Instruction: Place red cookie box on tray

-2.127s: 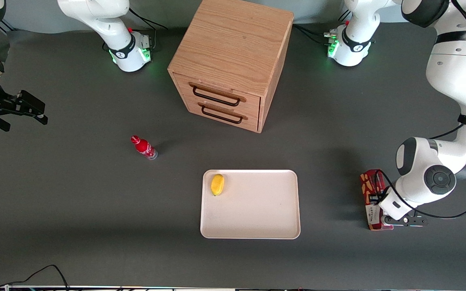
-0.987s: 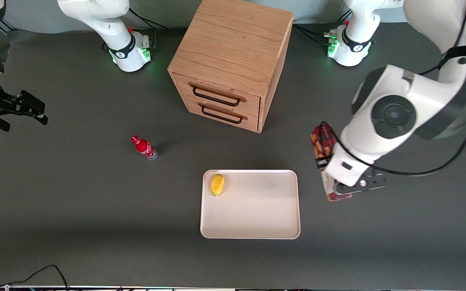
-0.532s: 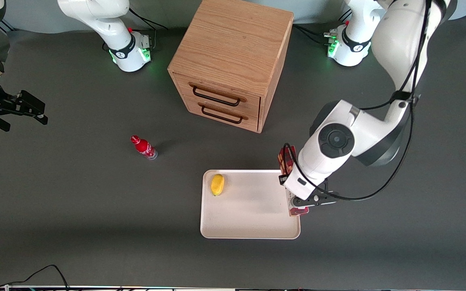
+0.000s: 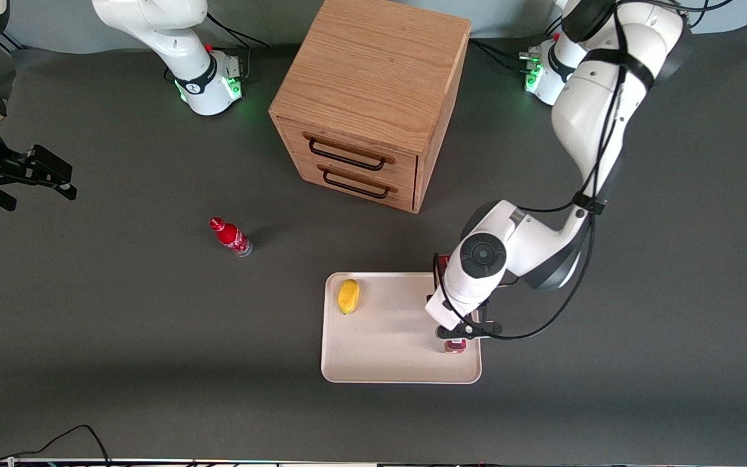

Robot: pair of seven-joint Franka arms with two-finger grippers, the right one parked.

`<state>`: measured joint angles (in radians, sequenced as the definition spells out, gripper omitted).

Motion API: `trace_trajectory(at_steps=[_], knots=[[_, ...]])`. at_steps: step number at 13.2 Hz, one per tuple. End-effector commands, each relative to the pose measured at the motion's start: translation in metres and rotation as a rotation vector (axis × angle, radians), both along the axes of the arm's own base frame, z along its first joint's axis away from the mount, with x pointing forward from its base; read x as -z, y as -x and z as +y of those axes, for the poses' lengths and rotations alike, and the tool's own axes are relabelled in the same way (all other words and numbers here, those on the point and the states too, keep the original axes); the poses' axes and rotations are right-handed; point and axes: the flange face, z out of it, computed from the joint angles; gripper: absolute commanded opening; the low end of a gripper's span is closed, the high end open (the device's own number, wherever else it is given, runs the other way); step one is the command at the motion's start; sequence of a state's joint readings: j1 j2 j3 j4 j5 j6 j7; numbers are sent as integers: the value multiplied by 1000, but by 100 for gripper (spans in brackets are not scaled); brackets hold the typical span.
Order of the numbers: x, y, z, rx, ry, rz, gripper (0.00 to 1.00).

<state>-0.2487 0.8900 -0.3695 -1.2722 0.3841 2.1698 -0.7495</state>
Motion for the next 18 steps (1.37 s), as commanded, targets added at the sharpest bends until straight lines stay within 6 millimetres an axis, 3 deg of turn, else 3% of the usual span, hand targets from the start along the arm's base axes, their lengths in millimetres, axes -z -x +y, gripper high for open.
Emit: trace_trajectory(at_steps=[1, 3, 4, 7, 10, 13, 14, 18], knots=[[-9, -8, 4, -8, -21, -33, 0], [-10, -8, 5, -9, -21, -34, 54], [-13, -9, 5, -7, -22, -40, 99], [-45, -16, 23, -36, -37, -44, 100], [-108, -17, 57, -54, -59, 5, 100], [-183, -16, 122, -15, -14, 71, 100], [-206, -16, 152, 6, -4, 93, 100], [-291, 13, 253, 114, 17, 189, 100]])
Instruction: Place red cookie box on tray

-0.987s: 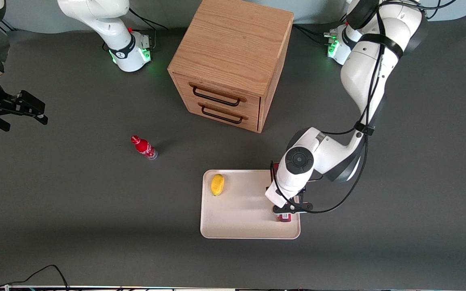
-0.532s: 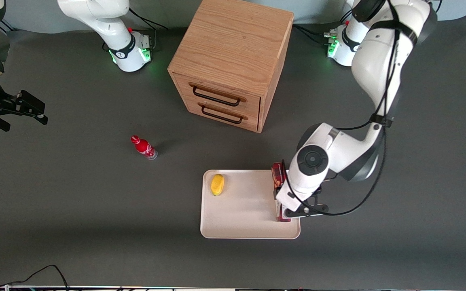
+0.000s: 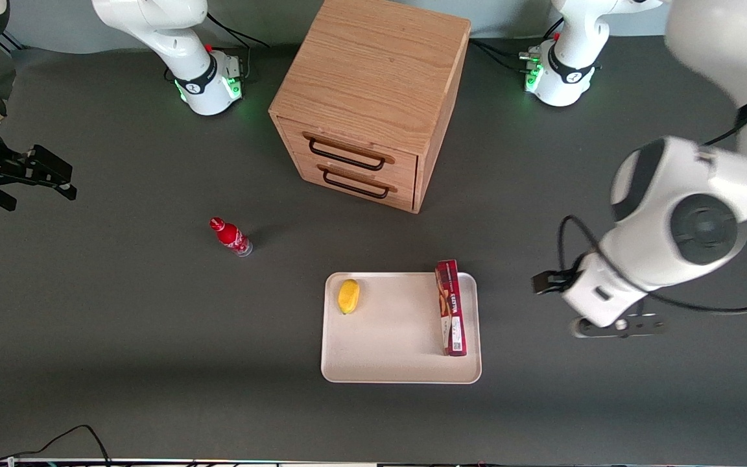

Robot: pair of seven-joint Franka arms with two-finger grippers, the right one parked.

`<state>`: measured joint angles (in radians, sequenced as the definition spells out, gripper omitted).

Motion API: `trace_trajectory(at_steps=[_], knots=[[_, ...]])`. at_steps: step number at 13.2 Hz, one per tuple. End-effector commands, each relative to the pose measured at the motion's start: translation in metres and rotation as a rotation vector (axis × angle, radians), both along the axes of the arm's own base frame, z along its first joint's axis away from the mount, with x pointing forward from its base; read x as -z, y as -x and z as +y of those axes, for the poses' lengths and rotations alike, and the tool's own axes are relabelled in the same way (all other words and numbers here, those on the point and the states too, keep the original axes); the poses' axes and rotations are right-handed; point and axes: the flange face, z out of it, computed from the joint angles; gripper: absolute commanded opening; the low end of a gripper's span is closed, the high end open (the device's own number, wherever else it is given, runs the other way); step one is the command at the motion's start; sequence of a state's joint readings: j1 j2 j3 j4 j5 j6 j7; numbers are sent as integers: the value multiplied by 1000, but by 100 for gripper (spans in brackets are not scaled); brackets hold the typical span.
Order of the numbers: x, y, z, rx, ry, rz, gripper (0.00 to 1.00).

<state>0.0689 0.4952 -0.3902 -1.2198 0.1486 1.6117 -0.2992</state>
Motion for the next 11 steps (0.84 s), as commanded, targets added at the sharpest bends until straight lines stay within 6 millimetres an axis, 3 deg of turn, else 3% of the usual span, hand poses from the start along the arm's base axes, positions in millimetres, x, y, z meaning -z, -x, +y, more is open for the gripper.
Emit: trace_trajectory(at_steps=[1, 4, 7, 11], knots=[[-54, 33, 55, 64, 6, 45, 100], [-110, 69, 99, 92, -28, 58, 100], [-153, 103, 115, 179, -50, 63, 100], [-173, 121, 118, 189, -62, 66, 100]])
